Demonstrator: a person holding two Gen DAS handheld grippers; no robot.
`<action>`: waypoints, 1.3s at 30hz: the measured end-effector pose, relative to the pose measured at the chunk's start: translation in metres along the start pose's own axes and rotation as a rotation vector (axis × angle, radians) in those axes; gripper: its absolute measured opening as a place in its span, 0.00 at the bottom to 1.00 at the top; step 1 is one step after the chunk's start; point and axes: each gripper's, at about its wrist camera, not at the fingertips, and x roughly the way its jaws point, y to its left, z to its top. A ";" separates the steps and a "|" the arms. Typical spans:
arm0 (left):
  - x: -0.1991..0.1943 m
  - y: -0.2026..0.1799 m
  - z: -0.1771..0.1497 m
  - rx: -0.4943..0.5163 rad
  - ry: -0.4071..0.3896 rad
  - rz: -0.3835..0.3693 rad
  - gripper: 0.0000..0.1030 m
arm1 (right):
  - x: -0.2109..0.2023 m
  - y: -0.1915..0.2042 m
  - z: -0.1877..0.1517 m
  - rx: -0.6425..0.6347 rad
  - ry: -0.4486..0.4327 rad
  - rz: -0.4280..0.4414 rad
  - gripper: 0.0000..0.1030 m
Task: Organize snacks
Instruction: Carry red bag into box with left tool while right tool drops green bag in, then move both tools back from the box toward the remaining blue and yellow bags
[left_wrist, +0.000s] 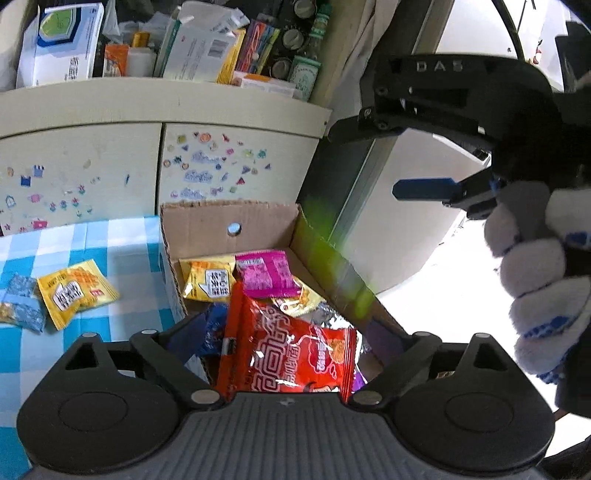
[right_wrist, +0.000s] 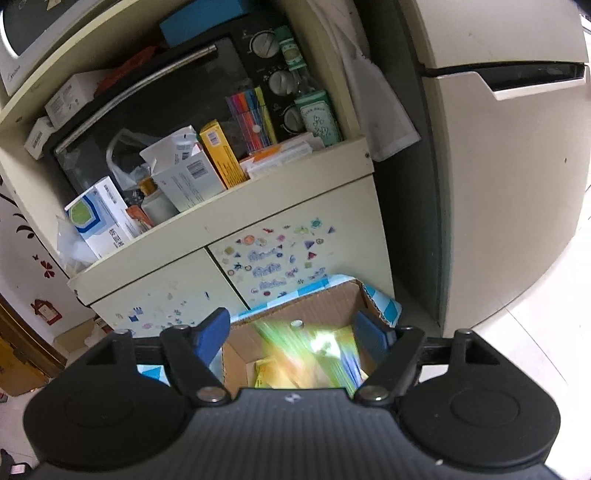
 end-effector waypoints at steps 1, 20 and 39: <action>-0.002 0.001 0.002 -0.002 -0.004 0.008 0.96 | -0.001 0.000 0.000 -0.001 -0.004 0.003 0.77; -0.030 0.036 0.022 -0.094 -0.032 0.148 0.99 | 0.006 0.016 -0.005 -0.058 0.002 0.037 0.78; -0.069 0.131 0.064 -0.252 -0.086 0.402 1.00 | 0.015 0.050 -0.020 -0.179 0.019 0.134 0.79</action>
